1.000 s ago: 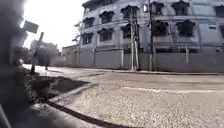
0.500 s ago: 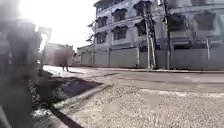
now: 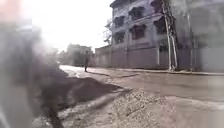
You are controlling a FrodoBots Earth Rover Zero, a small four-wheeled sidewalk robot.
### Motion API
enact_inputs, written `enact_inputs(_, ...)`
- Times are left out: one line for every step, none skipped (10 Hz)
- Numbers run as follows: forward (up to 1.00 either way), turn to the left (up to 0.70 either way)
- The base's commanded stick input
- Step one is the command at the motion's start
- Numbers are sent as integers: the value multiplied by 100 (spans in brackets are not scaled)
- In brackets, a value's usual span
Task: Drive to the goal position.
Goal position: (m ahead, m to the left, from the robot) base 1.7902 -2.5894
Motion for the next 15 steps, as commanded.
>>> enact_inputs(100,39)
enact_inputs(100,39)
enact_inputs(100,39)
enact_inputs(100,39)
enact_inputs(100,39)
enact_inputs(0,40)
enact_inputs(0,38)
enact_inputs(0,35)
enact_inputs(0,33)
enact_inputs(0,31)
enact_inputs(0,29)
enact_inputs(0,27)
enact_inputs(0,25)
enact_inputs(0,22)
enact_inputs(0,20)
